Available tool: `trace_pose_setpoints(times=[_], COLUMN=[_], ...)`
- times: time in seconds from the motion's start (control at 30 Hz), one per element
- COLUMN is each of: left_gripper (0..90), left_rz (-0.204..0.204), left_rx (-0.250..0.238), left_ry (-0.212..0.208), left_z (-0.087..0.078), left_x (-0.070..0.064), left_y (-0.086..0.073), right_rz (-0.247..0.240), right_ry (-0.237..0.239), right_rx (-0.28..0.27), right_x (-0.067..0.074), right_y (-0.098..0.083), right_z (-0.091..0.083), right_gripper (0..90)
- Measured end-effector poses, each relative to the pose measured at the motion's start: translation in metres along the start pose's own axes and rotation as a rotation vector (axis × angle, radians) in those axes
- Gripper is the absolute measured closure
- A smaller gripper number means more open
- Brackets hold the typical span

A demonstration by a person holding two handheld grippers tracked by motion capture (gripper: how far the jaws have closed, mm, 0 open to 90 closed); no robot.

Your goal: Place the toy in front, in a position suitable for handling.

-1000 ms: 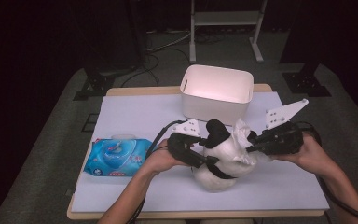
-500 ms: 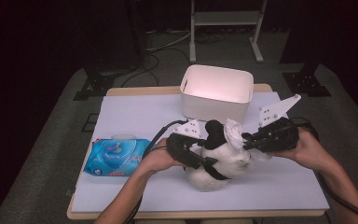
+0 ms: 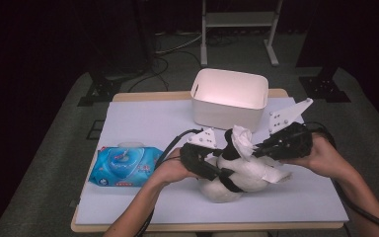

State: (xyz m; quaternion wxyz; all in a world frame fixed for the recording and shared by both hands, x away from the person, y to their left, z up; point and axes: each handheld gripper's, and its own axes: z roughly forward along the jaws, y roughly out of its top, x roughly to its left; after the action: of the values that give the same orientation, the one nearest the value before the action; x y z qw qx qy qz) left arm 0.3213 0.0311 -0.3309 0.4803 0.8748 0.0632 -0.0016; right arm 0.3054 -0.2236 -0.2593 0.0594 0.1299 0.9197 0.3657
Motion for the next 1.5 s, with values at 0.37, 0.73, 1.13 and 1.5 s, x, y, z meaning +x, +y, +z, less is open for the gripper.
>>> trace_pose_setpoints(times=[0.37, 0.73, 1.13, 1.5], left_gripper=[39.9, 39.8, 40.1, 39.7], left_rz=[-0.011, 0.008, -0.009, -0.030], left_rx=[-0.006, 0.003, 0.004, 0.003], left_ry=[-0.003, -0.011, 0.006, 0.014], left_z=[0.001, 0.005, 0.006, 0.011], left_x=[0.002, -0.003, -0.001, 0.003], left_y=[-0.001, 0.003, 0.005, 0.009], right_rz=[0.063, 0.047, 0.027, 0.066], right_ry=[-0.005, -0.014, -0.032, -0.052], right_rx=[0.005, 0.019, 0.027, 0.056], right_x=[-0.003, -0.006, -0.006, -0.004], right_y=[-0.031, -0.019, -0.007, -0.034], right_z=[-0.009, -0.007, -0.004, -0.014], right_gripper=[85.7, 85.6, 85.5, 85.5])
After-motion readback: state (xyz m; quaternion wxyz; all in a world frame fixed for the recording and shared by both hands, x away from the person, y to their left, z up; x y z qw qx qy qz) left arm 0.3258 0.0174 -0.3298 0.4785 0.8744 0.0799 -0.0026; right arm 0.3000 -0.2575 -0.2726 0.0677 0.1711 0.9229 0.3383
